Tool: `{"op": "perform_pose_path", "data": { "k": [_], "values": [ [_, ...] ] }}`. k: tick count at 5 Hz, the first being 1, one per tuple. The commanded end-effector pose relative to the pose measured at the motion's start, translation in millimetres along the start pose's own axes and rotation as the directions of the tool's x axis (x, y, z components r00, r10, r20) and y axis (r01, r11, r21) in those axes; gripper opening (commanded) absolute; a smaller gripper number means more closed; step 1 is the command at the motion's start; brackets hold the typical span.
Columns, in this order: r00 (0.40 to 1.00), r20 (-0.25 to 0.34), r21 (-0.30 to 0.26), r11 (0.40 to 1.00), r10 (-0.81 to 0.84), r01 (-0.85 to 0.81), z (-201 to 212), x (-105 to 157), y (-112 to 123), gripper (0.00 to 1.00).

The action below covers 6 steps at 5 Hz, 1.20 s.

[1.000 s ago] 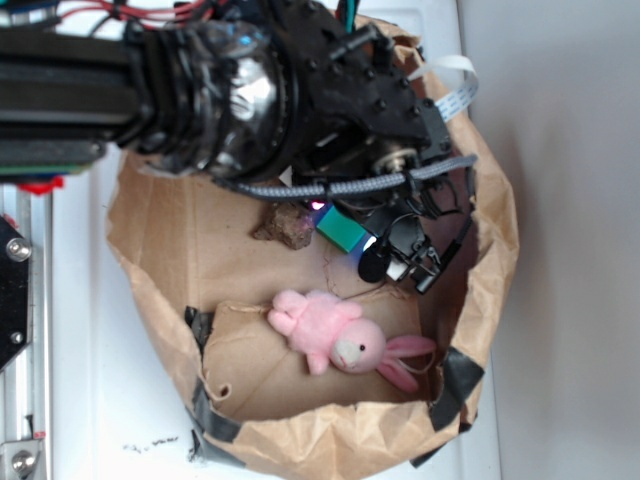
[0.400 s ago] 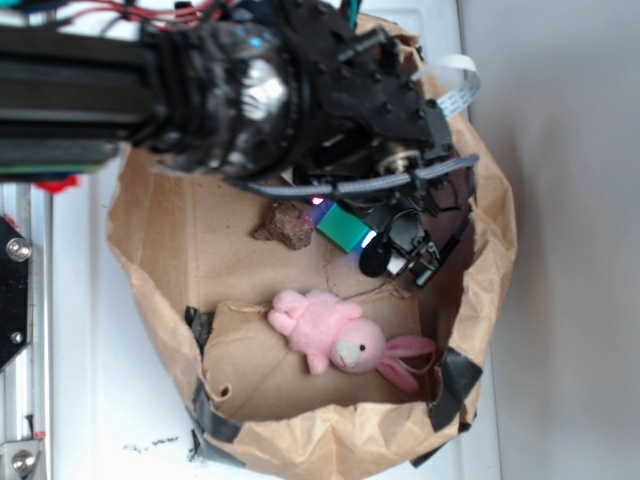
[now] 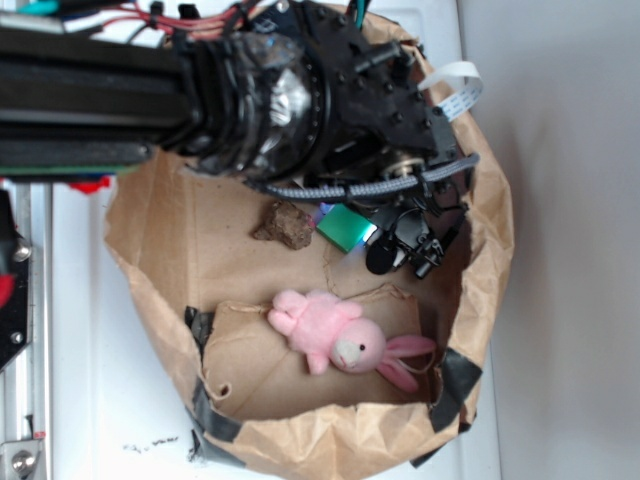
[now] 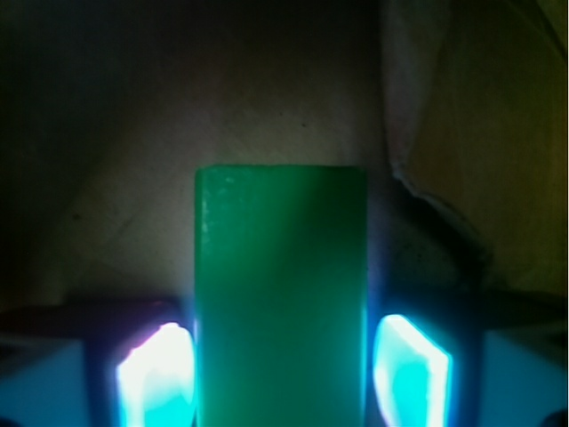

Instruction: Grab the green block.

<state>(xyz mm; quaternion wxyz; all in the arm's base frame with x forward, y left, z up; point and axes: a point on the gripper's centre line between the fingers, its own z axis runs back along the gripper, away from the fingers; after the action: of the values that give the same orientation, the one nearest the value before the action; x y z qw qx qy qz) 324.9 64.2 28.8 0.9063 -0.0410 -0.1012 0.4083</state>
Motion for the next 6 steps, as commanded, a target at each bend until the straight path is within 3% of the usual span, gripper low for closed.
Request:
{"op": "perform_pose_path", "data": {
  "k": [1,2,4,5,6],
  "values": [
    [0.999,0.05,-0.044,0.999,-0.012,0.014,18,12,-1,0.0],
    [0.998,0.051,-0.063,0.998,-0.027,0.03,27,11,-1,0.0],
    [0.981,0.034,-0.145,0.97,-0.19,0.193,85,-16,-12,0.0],
    [0.967,0.051,-0.191,0.948,-0.25,0.255,110,-29,-13,0.0],
    [0.934,0.109,-0.2,0.913,-0.339,0.355,134,-39,-15,0.0]
  ]
}}
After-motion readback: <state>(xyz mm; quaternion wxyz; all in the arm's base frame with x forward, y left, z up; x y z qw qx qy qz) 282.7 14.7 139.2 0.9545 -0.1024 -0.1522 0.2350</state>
